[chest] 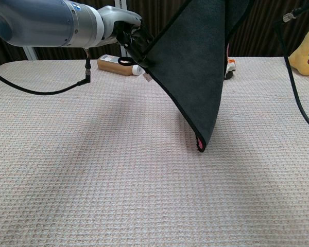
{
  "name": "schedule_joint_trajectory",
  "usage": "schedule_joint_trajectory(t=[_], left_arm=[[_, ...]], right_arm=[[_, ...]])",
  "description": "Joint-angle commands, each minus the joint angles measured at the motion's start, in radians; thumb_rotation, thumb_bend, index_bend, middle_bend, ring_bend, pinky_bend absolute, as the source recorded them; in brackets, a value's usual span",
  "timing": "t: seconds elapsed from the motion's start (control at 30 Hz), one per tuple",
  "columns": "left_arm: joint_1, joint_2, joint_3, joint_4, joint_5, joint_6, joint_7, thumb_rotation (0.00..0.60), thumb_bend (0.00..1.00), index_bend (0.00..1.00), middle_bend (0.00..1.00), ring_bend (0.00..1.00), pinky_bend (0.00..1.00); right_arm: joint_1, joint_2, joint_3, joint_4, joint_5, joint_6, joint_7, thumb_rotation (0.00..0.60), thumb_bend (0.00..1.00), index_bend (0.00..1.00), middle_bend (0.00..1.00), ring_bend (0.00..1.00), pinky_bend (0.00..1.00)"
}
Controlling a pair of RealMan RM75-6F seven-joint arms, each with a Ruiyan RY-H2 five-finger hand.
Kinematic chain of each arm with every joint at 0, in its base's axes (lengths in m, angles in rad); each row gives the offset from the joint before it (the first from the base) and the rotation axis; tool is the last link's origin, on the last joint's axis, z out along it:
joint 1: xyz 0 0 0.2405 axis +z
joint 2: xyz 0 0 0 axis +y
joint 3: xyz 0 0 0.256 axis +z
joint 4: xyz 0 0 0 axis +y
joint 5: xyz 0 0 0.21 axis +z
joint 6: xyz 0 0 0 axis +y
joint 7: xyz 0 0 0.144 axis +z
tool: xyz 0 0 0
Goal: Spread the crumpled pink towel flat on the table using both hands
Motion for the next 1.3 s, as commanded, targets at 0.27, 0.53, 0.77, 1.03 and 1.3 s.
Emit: schedule_joint_trajectory(t=[0.27,0.53,0.77,1.03,1.3], left_arm=[[0.047,0.05,0.006,0.002,0.037,0.029,-0.014,0.6,0.47,0.69,0.0,0.0,0.0],[0.085,0.13,-0.016,-0.011,0.081,0.048,-0.028,0.6,0.47,0.69,0.0,0.0,0.0],[0.089,0.162,-0.051,-0.03,0.086,0.079,-0.026,0.6,0.47,0.69,0.0,0.0,0.0],[0.064,0.141,-0.071,-0.012,0.065,0.103,0.008,0.6,0.47,0.69,0.0,0.0,0.0],[0.02,0.057,-0.073,0.109,0.037,0.097,0.05,0.6,0.47,0.69,0.0,0.0,0.0]], right_arm=[[-0.044,0.042,-0.004,-0.012,-0.001,0.026,0.049,0.6,0.58,0.67,0.31,0.18,0.19],[-0.107,0.092,-0.028,-0.008,0.004,0.021,0.162,0.6,0.58,0.67,0.31,0.18,0.19],[-0.13,0.117,-0.037,0.016,-0.009,0.01,0.229,0.6,0.58,0.68,0.31,0.18,0.19],[-0.119,0.125,-0.012,0.077,0.013,-0.029,0.291,0.6,0.58,0.68,0.32,0.18,0.19],[-0.075,0.091,0.015,0.207,0.046,-0.098,0.357,0.6,0.58,0.68,0.32,0.18,0.19]])
